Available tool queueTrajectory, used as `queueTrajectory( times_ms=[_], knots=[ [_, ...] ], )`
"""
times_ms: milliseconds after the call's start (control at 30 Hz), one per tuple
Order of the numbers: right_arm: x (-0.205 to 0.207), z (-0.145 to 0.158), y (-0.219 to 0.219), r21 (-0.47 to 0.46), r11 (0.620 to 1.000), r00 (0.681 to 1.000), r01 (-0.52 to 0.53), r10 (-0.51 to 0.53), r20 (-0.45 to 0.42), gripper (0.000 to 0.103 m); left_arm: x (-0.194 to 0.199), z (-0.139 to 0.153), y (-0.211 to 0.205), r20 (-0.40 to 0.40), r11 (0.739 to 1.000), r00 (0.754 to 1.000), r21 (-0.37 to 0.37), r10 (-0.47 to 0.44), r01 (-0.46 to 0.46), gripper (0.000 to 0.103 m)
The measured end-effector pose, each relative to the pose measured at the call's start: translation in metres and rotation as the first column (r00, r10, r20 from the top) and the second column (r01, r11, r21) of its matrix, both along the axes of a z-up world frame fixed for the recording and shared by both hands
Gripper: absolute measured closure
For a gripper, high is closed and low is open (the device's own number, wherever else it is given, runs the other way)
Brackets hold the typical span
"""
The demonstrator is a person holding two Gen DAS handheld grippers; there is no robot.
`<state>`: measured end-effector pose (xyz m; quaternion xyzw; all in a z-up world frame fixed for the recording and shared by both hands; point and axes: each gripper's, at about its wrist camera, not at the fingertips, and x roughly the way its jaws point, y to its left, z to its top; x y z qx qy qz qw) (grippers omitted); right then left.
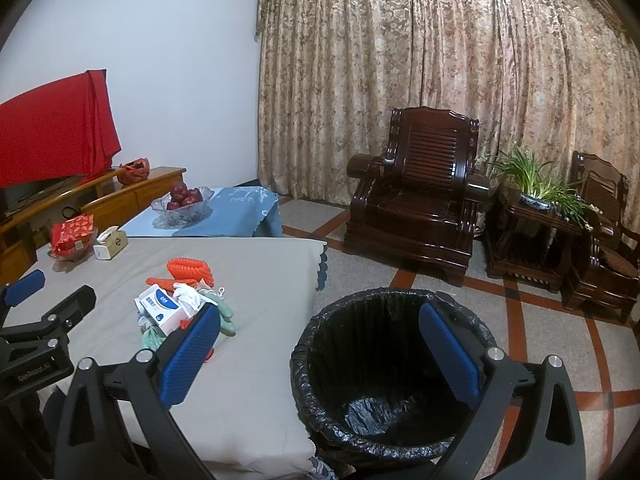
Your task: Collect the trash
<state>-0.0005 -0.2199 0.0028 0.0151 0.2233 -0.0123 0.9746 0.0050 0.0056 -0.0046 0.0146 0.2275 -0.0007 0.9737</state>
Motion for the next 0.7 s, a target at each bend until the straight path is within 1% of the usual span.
queueTrajectory(
  times_ms=[700],
  knots=[
    [-0.0013, 0.0031, -0.0019, 0.001, 1.0, 1.0, 0.0, 0.0, -0.002, 0.006, -0.0003, 0.0024, -0.0011, -0.001, 1.0, 1.0, 0.0, 0.0, 0.0, 0.005]
  ],
)
